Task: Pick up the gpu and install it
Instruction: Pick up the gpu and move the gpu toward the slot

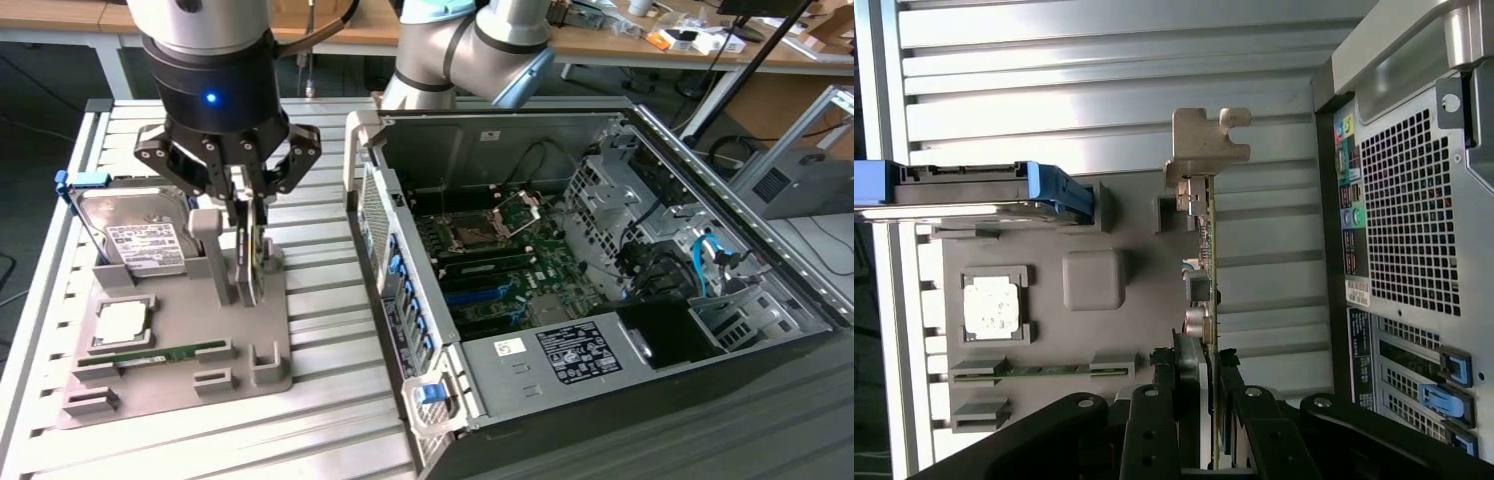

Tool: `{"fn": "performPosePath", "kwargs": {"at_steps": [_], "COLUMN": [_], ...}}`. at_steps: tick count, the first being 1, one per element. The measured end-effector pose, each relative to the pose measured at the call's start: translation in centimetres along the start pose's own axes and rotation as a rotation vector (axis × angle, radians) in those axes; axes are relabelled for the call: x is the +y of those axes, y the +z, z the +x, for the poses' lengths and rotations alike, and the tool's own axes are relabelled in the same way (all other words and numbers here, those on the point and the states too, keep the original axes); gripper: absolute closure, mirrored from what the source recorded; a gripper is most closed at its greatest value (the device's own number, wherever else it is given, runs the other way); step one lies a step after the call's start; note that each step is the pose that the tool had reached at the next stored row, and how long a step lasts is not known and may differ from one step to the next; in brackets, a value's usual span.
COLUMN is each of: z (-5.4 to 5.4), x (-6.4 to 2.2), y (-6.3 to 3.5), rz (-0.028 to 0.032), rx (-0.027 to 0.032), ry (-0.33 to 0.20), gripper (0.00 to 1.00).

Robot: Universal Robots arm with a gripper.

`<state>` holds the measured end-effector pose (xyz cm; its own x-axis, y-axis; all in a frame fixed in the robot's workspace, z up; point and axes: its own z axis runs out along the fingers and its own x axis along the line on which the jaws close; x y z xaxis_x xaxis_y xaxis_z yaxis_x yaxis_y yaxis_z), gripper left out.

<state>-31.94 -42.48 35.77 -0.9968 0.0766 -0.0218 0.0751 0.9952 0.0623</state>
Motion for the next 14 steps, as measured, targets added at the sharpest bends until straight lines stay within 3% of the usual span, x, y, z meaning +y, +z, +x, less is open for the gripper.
{"fn": "performPosePath", "kwargs": {"at_steps": [5, 7, 12, 14], "z": [0.00, -0.01, -0.01, -0.01], "x": [0.01, 0.02, 0.02, 0.03], "y": [-0.12, -0.31, -0.34, -0.58], "rz": [-0.0007, -0.0057, -0.0080, -0.0168], "rx": [0.0001, 0.0005, 0.0007, 0.0013], "ry": [0.000, 0.000, 0.000, 0.000], "gripper": [0.73, 0.73, 0.73, 0.73]}}
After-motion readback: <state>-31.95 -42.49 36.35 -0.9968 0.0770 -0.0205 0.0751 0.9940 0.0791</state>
